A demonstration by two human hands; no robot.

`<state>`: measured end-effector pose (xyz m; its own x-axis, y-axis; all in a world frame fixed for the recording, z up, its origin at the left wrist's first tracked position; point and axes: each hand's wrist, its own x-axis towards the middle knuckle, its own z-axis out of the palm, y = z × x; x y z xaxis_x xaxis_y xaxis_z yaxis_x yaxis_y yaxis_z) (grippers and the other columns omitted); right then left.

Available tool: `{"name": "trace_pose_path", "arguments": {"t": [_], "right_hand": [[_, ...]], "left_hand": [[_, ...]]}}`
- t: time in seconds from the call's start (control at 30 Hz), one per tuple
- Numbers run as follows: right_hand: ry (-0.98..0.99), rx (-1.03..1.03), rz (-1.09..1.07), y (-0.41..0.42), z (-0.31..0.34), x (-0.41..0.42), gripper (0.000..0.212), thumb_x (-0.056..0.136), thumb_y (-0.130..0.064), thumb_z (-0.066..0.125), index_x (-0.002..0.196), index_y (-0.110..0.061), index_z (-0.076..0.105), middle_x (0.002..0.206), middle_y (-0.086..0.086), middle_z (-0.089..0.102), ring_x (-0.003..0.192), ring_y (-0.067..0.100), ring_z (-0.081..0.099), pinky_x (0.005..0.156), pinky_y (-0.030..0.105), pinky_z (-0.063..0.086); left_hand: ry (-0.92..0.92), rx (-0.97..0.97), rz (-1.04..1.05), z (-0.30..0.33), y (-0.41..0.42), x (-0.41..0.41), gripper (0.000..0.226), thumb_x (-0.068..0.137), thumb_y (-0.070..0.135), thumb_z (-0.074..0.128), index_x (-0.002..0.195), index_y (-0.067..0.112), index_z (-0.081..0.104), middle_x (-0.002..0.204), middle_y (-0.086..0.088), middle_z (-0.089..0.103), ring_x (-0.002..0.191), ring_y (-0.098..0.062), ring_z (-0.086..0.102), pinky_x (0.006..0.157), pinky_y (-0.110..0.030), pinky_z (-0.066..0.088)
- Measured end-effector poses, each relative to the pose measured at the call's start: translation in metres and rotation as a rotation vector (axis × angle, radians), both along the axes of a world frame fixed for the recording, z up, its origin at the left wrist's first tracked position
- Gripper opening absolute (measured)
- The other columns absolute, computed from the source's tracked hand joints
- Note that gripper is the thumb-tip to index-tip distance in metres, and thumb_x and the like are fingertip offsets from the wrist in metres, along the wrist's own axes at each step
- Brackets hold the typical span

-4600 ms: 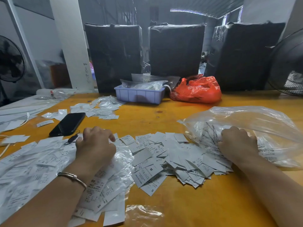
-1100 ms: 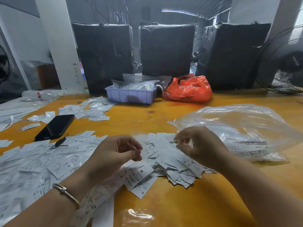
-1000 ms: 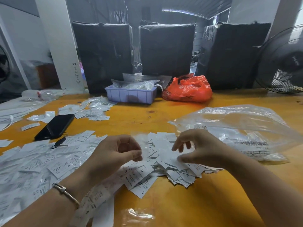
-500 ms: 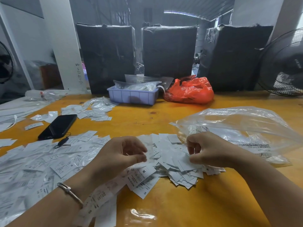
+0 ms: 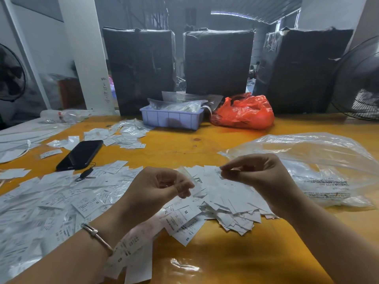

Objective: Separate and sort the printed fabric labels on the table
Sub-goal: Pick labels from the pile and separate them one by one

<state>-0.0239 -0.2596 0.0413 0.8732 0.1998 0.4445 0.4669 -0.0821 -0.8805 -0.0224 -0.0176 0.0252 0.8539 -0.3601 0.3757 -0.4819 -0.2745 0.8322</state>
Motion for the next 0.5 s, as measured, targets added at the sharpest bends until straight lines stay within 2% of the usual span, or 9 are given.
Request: {"name": "trace_pose_path", "arguments": {"t": [0.07, 0.1, 0.17, 0.23, 0.33, 0.4, 0.47, 0.5], "right_hand": [[0.028, 0.086, 0.010, 0.002, 0.003, -0.002, 0.021, 0.060, -0.023, 0.079, 0.079, -0.015, 0.079, 0.054, 0.014, 0.060, 0.047, 0.020, 0.041, 0.042, 0.020, 0.034], [0.033, 0.127, 0.008, 0.003, 0.005, -0.003, 0.023, 0.058, -0.024, 0.080, 0.079, -0.013, 0.079, 0.048, 0.010, 0.054, 0.043, 0.014, 0.034, 0.040, 0.019, 0.027], [0.029, 0.174, 0.007, 0.004, 0.007, -0.006, 0.025, 0.057, -0.025, 0.080, 0.078, -0.012, 0.079, 0.043, 0.008, 0.050, 0.038, 0.012, 0.030, 0.040, 0.016, 0.024], [0.018, 0.163, 0.026, 0.006, 0.010, -0.010, 0.022, 0.059, -0.024, 0.079, 0.079, -0.014, 0.079, 0.048, 0.012, 0.059, 0.037, 0.016, 0.043, 0.039, 0.018, 0.030], [0.024, 0.140, 0.061, 0.009, 0.010, -0.014, 0.015, 0.072, -0.007, 0.072, 0.081, -0.015, 0.079, 0.072, 0.013, 0.073, 0.059, 0.019, 0.067, 0.050, 0.021, 0.047], [0.053, 0.138, 0.054, 0.009, 0.007, -0.012, 0.019, 0.078, 0.000, 0.069, 0.079, -0.017, 0.079, 0.082, 0.009, 0.075, 0.074, 0.015, 0.069, 0.062, 0.021, 0.052], [0.053, 0.175, 0.064, 0.013, 0.008, -0.014, 0.008, 0.072, -0.011, 0.078, 0.077, -0.017, 0.079, 0.084, 0.009, 0.075, 0.078, 0.014, 0.068, 0.063, 0.021, 0.053], [0.023, 0.186, 0.051, 0.013, 0.007, -0.014, 0.010, 0.068, -0.015, 0.081, 0.077, -0.017, 0.079, 0.083, 0.008, 0.075, 0.078, 0.015, 0.068, 0.061, 0.020, 0.052]], "left_hand": [[-0.007, -0.004, -0.011, 0.000, -0.001, -0.001, 0.026, 0.077, 0.033, 0.071, 0.079, 0.008, 0.076, 0.074, -0.007, 0.073, 0.070, -0.019, 0.070, 0.068, -0.023, 0.056], [-0.010, -0.003, -0.011, 0.000, -0.001, -0.001, 0.026, 0.076, 0.034, 0.072, 0.077, 0.008, 0.076, 0.072, -0.007, 0.073, 0.069, -0.019, 0.070, 0.068, -0.023, 0.056], [-0.014, 0.004, -0.021, 0.000, -0.001, -0.002, 0.028, 0.076, 0.034, 0.072, 0.073, 0.007, 0.075, 0.070, -0.007, 0.072, 0.068, -0.019, 0.069, 0.068, -0.024, 0.056], [-0.010, 0.011, -0.037, 0.000, -0.001, -0.002, 0.028, 0.077, 0.034, 0.072, 0.072, 0.006, 0.075, 0.069, -0.006, 0.072, 0.067, -0.018, 0.069, 0.068, -0.023, 0.055], [-0.009, 0.049, -0.055, 0.000, -0.003, -0.002, 0.030, 0.078, 0.035, 0.071, 0.072, 0.007, 0.075, 0.070, -0.004, 0.073, 0.067, -0.017, 0.069, 0.067, -0.023, 0.055], [-0.002, 0.086, -0.063, -0.001, -0.004, -0.003, 0.026, 0.078, 0.035, 0.072, 0.071, 0.010, 0.075, 0.070, -0.004, 0.073, 0.067, -0.018, 0.070, 0.066, -0.024, 0.055], [0.033, 0.109, -0.079, -0.002, -0.004, -0.002, 0.018, 0.078, 0.032, 0.073, 0.069, 0.016, 0.075, 0.068, -0.004, 0.073, 0.066, -0.016, 0.069, 0.064, -0.022, 0.053], [0.049, 0.125, -0.089, -0.002, -0.005, -0.002, 0.015, 0.079, 0.029, 0.074, 0.070, 0.017, 0.075, 0.068, -0.005, 0.072, 0.065, -0.015, 0.068, 0.063, -0.021, 0.052]]}}
